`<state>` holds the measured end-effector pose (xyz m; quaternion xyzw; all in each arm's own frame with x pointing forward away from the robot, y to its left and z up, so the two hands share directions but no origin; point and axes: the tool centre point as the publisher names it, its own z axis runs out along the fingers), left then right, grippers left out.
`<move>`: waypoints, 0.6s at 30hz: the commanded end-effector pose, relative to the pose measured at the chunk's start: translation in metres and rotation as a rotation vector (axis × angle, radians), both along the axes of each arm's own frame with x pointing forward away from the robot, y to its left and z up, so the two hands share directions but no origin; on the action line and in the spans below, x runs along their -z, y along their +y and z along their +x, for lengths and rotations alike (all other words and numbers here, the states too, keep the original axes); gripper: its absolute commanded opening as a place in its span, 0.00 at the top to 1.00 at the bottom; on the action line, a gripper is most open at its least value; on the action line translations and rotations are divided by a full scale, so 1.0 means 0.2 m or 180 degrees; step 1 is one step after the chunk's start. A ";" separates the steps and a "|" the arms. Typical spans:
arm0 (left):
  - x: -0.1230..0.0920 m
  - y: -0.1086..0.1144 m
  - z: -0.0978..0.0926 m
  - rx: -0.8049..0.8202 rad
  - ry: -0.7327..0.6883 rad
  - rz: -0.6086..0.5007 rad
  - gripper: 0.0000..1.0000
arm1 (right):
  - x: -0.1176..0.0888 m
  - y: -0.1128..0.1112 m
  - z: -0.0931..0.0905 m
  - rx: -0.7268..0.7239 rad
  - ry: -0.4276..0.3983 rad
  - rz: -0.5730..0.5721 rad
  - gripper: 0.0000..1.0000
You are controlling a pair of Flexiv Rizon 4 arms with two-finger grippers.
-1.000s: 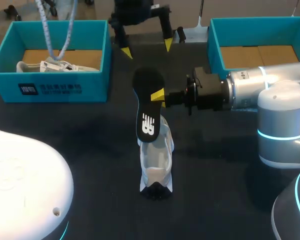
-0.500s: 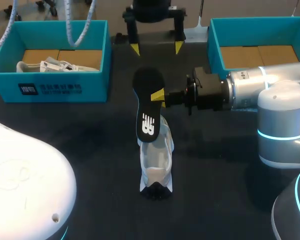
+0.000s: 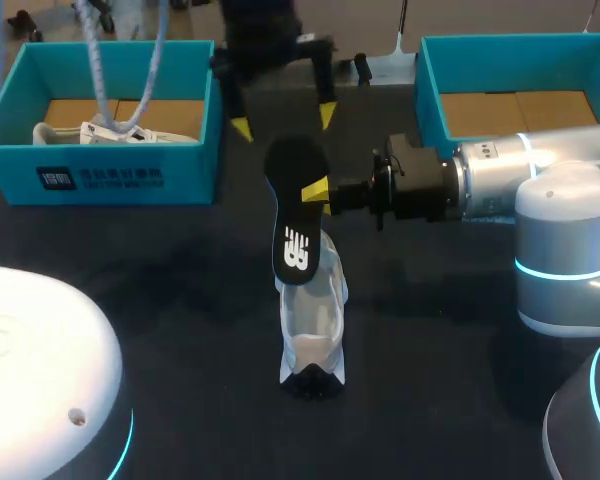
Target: Take the shoe out of the shoebox, open the shoe tongue, remove and reinsert the insole, then place the shoe into the shoebox
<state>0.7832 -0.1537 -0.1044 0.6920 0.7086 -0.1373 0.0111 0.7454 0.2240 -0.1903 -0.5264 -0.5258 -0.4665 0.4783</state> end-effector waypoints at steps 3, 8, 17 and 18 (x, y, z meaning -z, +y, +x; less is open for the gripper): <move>0.04 0.12 -0.03 -0.0577 0.0105 -0.1924 0.00 | 0.00 0.01 0.00 0.0004 0.0004 -0.0007 1.00; 0.05 0.13 -0.09 -0.0431 -0.0106 -0.1951 0.00 | 0.00 0.01 0.00 0.0004 0.0004 -0.0007 1.00; 0.16 0.27 -0.04 -0.0678 -0.0110 -0.2835 0.00 | 0.00 0.01 0.00 0.0004 0.0004 -0.0007 1.00; 0.16 0.27 -0.04 -0.0678 -0.0110 -0.2835 0.00 | 0.00 0.01 0.00 0.0004 0.0004 -0.0007 1.00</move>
